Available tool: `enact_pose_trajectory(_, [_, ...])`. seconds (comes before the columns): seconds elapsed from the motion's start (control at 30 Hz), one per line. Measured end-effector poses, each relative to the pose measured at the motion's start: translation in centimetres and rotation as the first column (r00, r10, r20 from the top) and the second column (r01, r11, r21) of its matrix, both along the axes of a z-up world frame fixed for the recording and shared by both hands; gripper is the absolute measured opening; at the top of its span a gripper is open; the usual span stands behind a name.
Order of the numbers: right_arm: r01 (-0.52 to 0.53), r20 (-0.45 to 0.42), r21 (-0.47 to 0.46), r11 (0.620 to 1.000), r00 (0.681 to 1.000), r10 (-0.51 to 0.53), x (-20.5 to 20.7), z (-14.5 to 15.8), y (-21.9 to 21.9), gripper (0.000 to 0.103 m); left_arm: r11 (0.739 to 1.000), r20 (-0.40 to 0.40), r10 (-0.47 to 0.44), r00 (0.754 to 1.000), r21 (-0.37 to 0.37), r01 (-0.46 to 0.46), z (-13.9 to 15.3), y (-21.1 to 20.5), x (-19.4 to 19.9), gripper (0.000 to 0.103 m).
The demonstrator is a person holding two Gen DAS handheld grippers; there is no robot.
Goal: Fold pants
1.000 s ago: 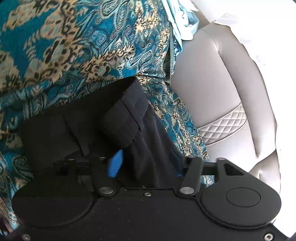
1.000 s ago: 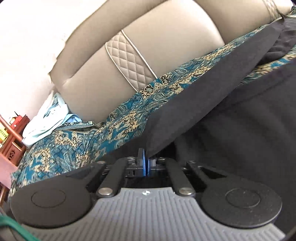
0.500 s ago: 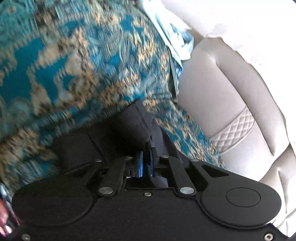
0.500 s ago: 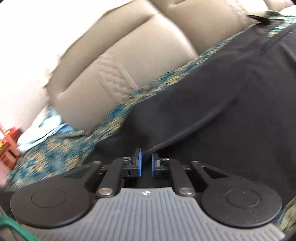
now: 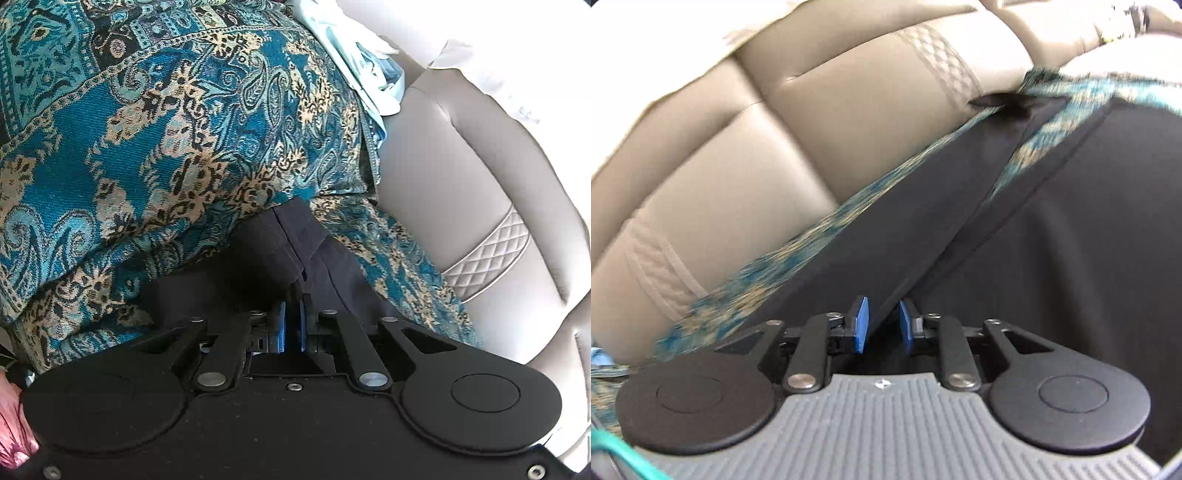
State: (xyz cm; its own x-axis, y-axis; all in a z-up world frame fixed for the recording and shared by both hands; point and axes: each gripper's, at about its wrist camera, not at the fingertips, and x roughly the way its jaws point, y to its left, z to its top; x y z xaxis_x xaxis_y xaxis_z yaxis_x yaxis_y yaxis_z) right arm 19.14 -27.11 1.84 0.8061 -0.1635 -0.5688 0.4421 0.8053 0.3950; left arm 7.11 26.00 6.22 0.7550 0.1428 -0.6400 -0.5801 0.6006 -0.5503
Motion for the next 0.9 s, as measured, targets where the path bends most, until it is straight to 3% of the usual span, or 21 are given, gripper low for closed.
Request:
enact_pose_trajectory(0.3, [0.131, -0.075, -0.245, 0.961, 0.985, -0.154, 6.6, 0.9, -10.0, 0.041, 1.0, -0.045, 0.028, 0.999, 0.005, -0.028, -0.9, 0.4, 0.9, 0.007])
enact_pose_trajectory(0.37, [0.15, -0.074, -0.271, 0.951, 0.982, -0.176, 7.8, 1.3, -12.8, 0.05, 0.999, -0.058, 0.036, 0.998, 0.012, -0.035, -1.0, 0.4, 1.1, 0.007])
enact_pose_trajectory(0.4, [0.13, -0.089, -0.278, 0.952, 0.983, -0.16, 8.5, 1.3, -14.0, 0.062, 0.999, -0.067, 0.041, 0.997, 0.016, -0.04, -1.1, 0.3, 1.3, 0.008])
enact_pose_trajectory(0.43, [0.087, -0.118, -0.285, 0.955, 0.985, -0.125, 9.4, 1.3, -15.1, 0.066, 0.999, -0.078, 0.046, 0.996, 0.019, -0.045, -1.2, 0.3, 1.5, 0.008])
enact_pose_trajectory(0.57, [0.01, -0.192, -0.416, 0.909, 0.976, -0.099, 13.1, 1.2, -18.2, 0.069, 0.997, -0.106, 0.063, 0.992, 0.049, -0.058, -1.3, -0.2, 2.0, 0.008])
enact_pose_trajectory(0.6, [-0.002, -0.198, -0.428, 0.904, 0.976, -0.091, 13.7, 1.2, -18.9, 0.074, 0.996, -0.113, 0.068, 0.991, 0.057, -0.062, -1.3, -0.4, 2.2, 0.008])
enact_pose_trajectory(0.63, [-0.027, -0.215, -0.426, 0.904, 0.974, -0.073, 14.4, 1.0, -19.6, 0.079, 0.996, -0.12, 0.072, 0.99, 0.065, -0.065, -1.2, -0.5, 2.4, 0.008])
enact_pose_trajectory(0.73, [-0.123, -0.296, -0.386, 0.914, 0.955, 0.004, 16.6, 0.1, -21.7, 0.079, 0.994, -0.138, 0.081, 0.987, 0.088, -0.069, -1.1, -0.9, 3.0, 0.008])
enact_pose_trajectory(0.77, [-0.144, -0.316, -0.367, 0.919, 0.948, 0.022, 17.0, -0.2, -22.1, 0.068, 0.993, -0.143, 0.083, 0.986, 0.096, -0.07, -1.0, -0.9, 3.2, 0.008])
enact_pose_trajectory(0.8, [-0.146, -0.304, -0.338, 0.93, 0.952, 0.039, 17.0, -0.2, -22.5, 0.043, 0.992, -0.147, 0.084, 0.986, 0.102, -0.07, -1.0, -1.0, 3.3, 0.008])
enact_pose_trajectory(0.83, [-0.133, -0.296, -0.305, 0.943, 0.954, 0.039, 17.1, 0.1, -23.1, 0.005, 0.992, -0.151, 0.086, 0.985, 0.109, -0.07, -0.9, -1.1, 3.5, 0.008])
enact_pose_trajectory(0.9, [-0.084, -0.289, -0.27, 0.959, 0.957, 0.003, 17.1, 0.6, -24.3, 0.004, 0.99, -0.154, 0.088, 0.984, 0.12, -0.07, -0.8, -1.2, 3.7, 0.008])
